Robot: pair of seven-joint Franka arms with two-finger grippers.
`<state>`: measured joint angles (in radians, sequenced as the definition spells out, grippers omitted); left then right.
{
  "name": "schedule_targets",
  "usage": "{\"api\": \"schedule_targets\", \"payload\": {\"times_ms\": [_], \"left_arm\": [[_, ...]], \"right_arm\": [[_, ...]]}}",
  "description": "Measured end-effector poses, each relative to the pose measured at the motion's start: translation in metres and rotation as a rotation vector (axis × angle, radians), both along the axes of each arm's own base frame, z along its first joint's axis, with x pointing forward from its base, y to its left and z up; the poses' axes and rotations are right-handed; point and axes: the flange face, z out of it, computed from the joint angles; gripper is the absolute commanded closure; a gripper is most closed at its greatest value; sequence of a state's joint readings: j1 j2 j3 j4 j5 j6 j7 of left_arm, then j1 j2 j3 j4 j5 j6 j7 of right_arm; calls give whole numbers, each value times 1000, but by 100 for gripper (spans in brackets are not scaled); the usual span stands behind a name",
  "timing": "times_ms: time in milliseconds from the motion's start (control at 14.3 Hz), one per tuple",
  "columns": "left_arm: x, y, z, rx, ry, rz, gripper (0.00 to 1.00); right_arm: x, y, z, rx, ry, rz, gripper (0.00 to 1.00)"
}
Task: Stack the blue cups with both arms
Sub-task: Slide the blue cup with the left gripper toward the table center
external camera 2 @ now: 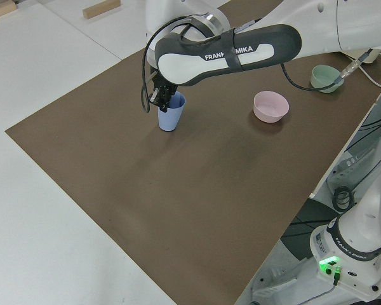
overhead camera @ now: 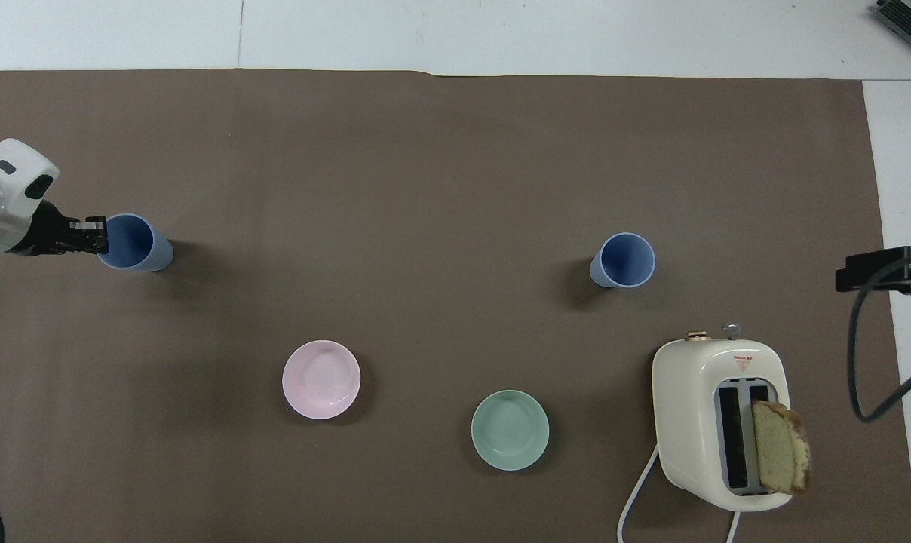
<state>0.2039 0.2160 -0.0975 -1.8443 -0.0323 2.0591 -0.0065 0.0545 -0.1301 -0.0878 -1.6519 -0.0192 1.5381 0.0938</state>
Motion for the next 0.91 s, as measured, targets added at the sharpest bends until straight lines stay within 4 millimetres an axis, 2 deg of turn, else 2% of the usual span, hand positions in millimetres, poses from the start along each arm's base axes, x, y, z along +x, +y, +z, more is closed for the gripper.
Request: {"api": "schedule_targets", "payload": {"times_ms": [210,350,490,629,699,909], "left_arm": [[5,-6,47,-40,27,19,100],[5,-24,64,-60,28,49,100],[7,-67,66,-68,35,75,100],[4,-123,66,-67,47,91,100],[1,-151,66,-65,53,91,100],[-11,-217,66,-62,62,93,100]], "right_arm": [[0,0,0,0,0,0,0],[0,0,0,0,1,0,0],[0,0,-3,0,6,0,0],[0,0,-5,0,10,0,0],[0,0,-5,0,11,0,0],[0,-1,-6,0,12,-1,0]]}}
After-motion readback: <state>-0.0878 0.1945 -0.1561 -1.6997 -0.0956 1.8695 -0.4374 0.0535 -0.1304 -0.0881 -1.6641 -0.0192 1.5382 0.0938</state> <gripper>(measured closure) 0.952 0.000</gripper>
